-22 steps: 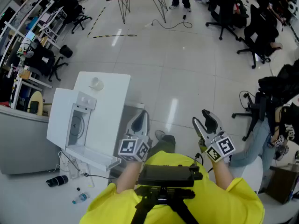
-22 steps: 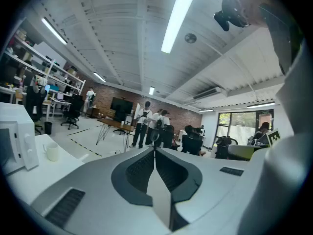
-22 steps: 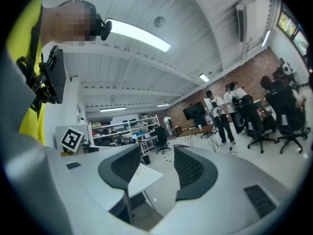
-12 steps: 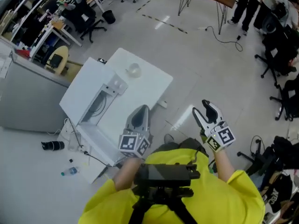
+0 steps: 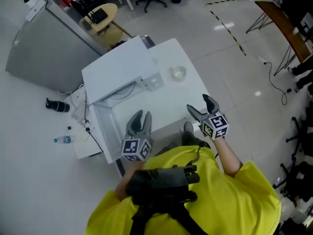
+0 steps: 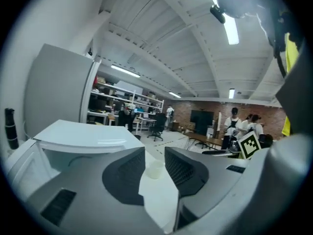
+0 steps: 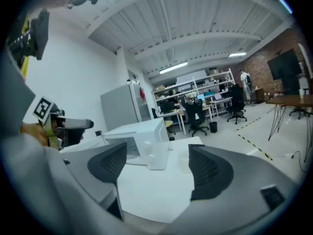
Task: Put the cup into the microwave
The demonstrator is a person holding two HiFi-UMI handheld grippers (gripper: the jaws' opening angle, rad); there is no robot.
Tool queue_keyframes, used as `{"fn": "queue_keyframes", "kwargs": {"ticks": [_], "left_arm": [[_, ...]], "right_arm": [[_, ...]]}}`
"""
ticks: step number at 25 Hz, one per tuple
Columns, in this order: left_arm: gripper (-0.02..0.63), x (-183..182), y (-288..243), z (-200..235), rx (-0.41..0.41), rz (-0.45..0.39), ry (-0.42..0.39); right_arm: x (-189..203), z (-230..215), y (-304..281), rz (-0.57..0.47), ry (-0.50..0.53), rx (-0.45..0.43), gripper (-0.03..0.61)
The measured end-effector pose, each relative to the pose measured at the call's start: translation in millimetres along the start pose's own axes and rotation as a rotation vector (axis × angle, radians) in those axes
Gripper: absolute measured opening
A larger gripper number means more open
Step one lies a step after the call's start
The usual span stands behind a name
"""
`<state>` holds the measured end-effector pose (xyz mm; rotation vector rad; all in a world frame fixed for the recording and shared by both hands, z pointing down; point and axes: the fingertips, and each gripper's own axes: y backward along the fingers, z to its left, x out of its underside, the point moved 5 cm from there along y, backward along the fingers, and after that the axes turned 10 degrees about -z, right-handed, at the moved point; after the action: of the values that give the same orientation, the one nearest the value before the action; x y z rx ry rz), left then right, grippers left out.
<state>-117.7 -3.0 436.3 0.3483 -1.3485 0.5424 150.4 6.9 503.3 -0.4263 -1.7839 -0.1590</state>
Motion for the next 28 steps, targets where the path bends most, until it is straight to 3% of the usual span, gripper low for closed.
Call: {"fn": "queue_keyframes", "kwargs": {"ticks": [4,6,8,14,19,22,28], "left_arm": [[0.030,35,-30,10,-0.140,0.006,0.072],[0.029,50,-44,9,-0.166,0.041,0.089],[0.029,60,-52,8,-0.179,0.066,0.093],[0.029,89,-51,35,-0.290,0.133,0.137],[0.029,105,-48,53,-0.322,0.195,0.120],[0.029,116,-50,68,-0.348,0.211,0.125],[0.029,112,-49,90,-0.379,0.173,0.147]], "right_arm": [[57,-59,-75,0.145,0.079,-0.059,0.413],[90,-91,-116,0.211,0.092,-0.050,0.413],[121,-115,-154,0.275,0.098,-0.037,0.508],[184,-137,-241,0.332,0.181,-0.031,0.511],[191,-146,-268,0.269,0.194,0.035,0.511],[189,-145,-277,0.272,0.209,0.041,0.476],[162,-109,-238,0.315,0.226,-0.040,0.471]]}}
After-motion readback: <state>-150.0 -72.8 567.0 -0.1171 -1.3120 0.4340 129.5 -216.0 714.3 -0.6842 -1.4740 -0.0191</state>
